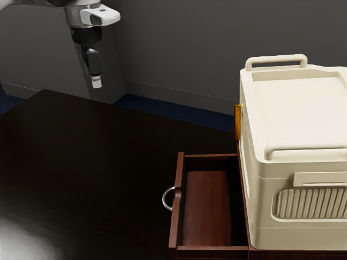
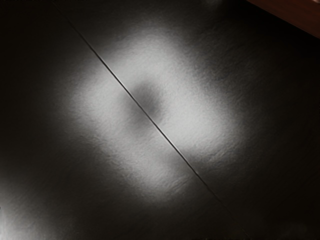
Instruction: Push the drawer handle with one arm to close the drawer
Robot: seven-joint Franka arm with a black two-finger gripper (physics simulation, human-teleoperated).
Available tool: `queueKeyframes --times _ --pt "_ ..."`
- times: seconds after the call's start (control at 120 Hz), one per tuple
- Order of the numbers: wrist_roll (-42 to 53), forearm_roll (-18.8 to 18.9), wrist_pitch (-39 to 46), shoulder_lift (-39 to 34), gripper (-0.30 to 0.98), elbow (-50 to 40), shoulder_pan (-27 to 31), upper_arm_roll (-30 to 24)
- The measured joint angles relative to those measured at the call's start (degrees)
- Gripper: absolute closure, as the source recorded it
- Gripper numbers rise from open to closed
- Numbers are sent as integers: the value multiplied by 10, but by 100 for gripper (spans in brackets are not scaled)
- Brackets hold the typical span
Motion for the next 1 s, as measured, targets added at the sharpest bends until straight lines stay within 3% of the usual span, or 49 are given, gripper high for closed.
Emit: queueKeyframes --times 0.2,0.317,0.4,0.458,0.533,0.717,1.0 --pt "34 0 -1 -6 0 7 1 -2" --pt "48 3 -28 -153 0 10 1 16" --pt "58 5 -52 -282 0 -119 7 21" --pt "64 6 -48 -380 0 -260 9 21" --pt "74 6 -24 -446 0 -398 8 20" --pt "90 2 20 -471 4 -511 -30 41" --pt "116 -28 222 -455 48 -648 -45 36"
